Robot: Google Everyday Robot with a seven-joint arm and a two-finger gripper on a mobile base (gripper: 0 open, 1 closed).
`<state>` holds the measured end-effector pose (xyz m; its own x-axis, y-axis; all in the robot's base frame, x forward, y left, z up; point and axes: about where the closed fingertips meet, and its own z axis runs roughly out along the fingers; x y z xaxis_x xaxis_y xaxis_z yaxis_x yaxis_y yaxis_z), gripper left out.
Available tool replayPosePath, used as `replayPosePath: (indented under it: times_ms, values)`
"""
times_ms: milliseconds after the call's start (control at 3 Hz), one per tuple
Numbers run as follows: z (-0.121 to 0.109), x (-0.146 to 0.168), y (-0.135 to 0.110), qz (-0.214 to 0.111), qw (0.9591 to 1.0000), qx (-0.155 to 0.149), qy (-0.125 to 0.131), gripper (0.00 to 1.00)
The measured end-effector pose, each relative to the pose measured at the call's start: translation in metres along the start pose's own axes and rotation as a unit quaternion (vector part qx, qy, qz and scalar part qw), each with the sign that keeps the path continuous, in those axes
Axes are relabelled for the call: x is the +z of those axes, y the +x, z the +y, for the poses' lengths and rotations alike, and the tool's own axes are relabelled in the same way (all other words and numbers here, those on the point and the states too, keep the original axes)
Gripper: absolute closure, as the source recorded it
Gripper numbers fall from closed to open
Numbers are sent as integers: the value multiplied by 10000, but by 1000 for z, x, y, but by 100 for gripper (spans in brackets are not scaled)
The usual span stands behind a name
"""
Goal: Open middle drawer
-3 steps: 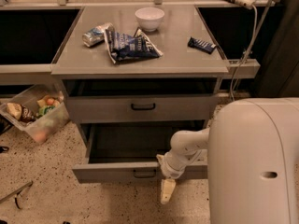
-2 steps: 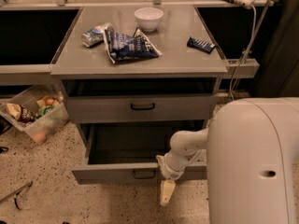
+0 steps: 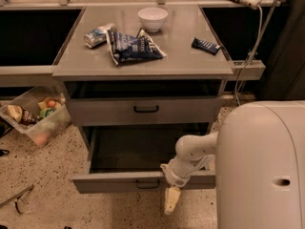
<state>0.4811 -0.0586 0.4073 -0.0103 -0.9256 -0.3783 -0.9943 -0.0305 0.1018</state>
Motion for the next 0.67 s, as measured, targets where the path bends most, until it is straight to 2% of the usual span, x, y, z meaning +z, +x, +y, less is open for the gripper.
replayPosePath:
  times_ms: [333, 667]
  values:
    - [49, -10, 10, 6, 9987, 432, -285, 0]
    - [56, -11, 9, -19, 9985, 443, -305, 0]
